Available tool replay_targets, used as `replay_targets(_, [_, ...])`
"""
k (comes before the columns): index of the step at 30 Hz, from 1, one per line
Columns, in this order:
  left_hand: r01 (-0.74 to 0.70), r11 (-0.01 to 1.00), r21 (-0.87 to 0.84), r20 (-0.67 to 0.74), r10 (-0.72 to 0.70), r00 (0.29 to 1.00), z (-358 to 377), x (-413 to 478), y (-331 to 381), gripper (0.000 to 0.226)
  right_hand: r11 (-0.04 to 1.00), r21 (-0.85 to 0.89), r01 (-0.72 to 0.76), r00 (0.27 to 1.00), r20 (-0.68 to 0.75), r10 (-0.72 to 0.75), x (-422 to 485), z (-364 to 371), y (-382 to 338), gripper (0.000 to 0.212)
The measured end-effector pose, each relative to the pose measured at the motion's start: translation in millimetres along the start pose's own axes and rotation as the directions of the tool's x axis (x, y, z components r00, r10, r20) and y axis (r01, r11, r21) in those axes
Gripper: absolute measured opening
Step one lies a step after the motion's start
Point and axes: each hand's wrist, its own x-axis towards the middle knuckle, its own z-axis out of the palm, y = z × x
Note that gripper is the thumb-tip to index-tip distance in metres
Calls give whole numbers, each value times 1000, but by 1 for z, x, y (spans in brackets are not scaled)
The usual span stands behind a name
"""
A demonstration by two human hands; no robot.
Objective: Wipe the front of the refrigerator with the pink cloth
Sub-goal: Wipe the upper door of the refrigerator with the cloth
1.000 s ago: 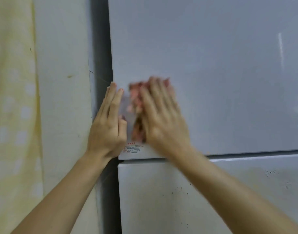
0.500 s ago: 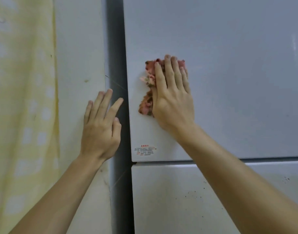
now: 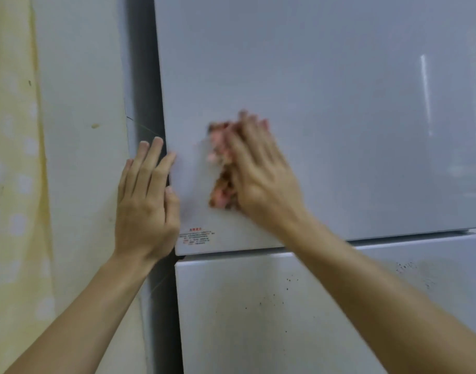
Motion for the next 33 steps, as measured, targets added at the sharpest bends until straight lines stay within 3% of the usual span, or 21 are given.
replay_targets(2, [-33, 999, -17, -8, 33, 999, 6, 4, 9, 57, 992, -56, -112, 991, -76, 107, 10, -5, 14, 53])
replay_targets(5, [-28, 998, -63, -19, 27, 999, 15, 7, 18, 58, 985, -46, -165, 980, -119, 159, -2, 2, -9, 55])
replay_targets(10, [-26, 998, -53, -6, 26, 1000, 17, -2, 23, 57, 994, 36, 108, 986, 122, -111, -73, 1, -43, 57])
replay_targets(14, [-2, 998, -56, -22, 1, 1000, 13, -2, 30, 56, 981, 24, 190, 967, 167, -192, -66, -9, -21, 60])
replay_targets(18, [0, 1000, -4, 14, 0, 1000, 19, -3, 29, 58, 1000, -22, -22, 999, 27, 23, -38, -21, 23, 58])
replay_targets(20, [11, 1000, 2, 42, -11, 999, 21, -5, 31, 61, 988, -52, -147, 987, -80, 143, -23, -24, 42, 57])
replay_targets(24, [17, 1000, 4, 37, -17, 999, 30, -11, 37, 64, 960, -82, -269, 956, -144, 255, -15, -18, 35, 54])
replay_targets(26, [17, 1000, 13, 3, -18, 1000, 35, -13, 38, 64, 974, -60, -220, 972, -102, 213, -32, -16, 19, 55])
replay_targets(28, [15, 1000, 26, -15, -15, 1000, 38, -13, 39, 64, 997, -35, -74, 997, -9, 74, -56, -19, 8, 55])
replay_targets(31, [7, 999, 40, -12, -7, 1000, 39, -12, 41, 64, 992, -18, 126, 986, 108, -124, -75, -34, 16, 54])
replay_targets(33, [21, 999, 33, -6, -21, 1000, 39, -11, 45, 64, 987, -14, 159, 976, 156, -155, -71, -44, 37, 55])
